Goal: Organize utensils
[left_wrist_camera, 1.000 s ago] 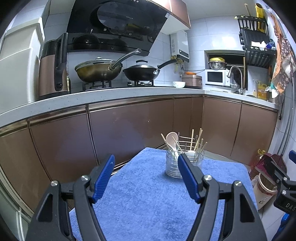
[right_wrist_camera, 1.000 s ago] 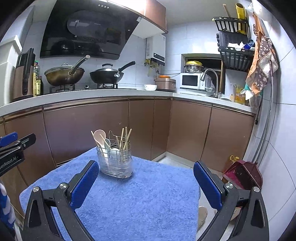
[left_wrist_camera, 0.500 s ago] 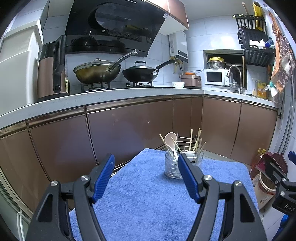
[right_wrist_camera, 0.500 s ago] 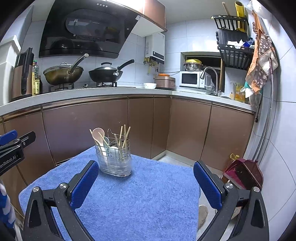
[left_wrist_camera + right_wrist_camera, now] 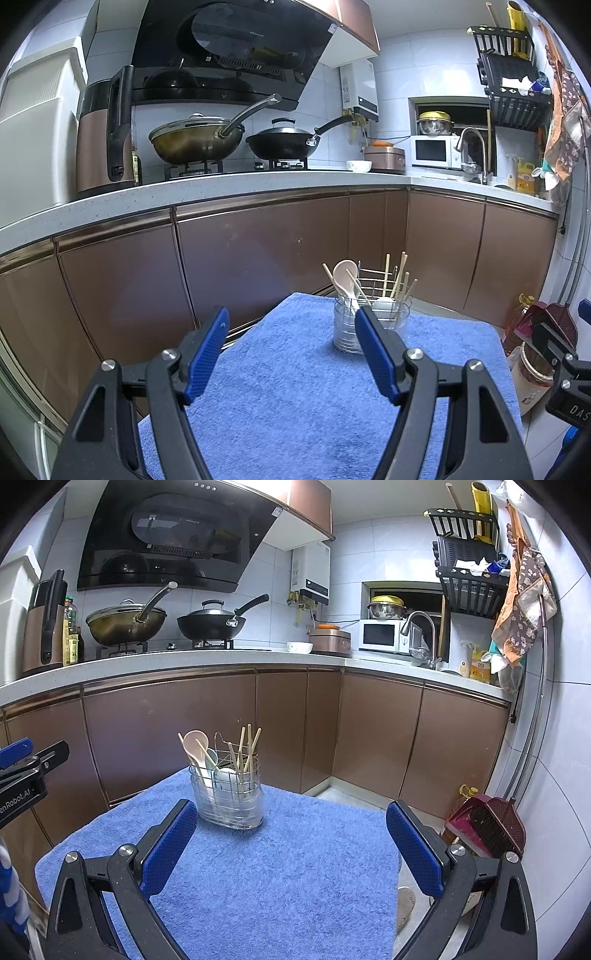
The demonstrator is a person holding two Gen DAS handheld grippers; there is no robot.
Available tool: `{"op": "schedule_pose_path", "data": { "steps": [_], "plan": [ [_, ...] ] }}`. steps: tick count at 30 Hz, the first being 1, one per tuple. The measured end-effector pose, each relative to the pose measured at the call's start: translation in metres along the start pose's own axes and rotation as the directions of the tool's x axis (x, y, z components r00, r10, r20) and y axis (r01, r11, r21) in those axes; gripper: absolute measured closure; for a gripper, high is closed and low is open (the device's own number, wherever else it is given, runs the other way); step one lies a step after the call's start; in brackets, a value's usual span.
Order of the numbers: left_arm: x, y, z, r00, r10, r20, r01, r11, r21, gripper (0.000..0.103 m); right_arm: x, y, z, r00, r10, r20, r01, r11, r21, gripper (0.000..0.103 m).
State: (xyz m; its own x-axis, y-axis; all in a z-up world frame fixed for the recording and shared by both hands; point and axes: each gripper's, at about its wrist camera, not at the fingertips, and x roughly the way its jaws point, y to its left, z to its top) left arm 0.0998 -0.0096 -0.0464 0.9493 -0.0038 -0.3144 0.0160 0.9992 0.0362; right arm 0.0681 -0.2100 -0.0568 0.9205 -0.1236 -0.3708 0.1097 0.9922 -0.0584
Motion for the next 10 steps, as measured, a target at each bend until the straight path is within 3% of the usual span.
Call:
{"op": "schedule_pose_path", "data": {
  "steps": [10],
  "plan": [
    [0.0052, 0.0030, -0.0009, 1.000, 0.003, -0.018, -0.003, 1.000, -0.010, 0.034, 0.0042, -0.0022, -0.0026, 1.000, -0.006, -0.008, 0.006, 1.000, 0.000, 0.000]
  ]
}}
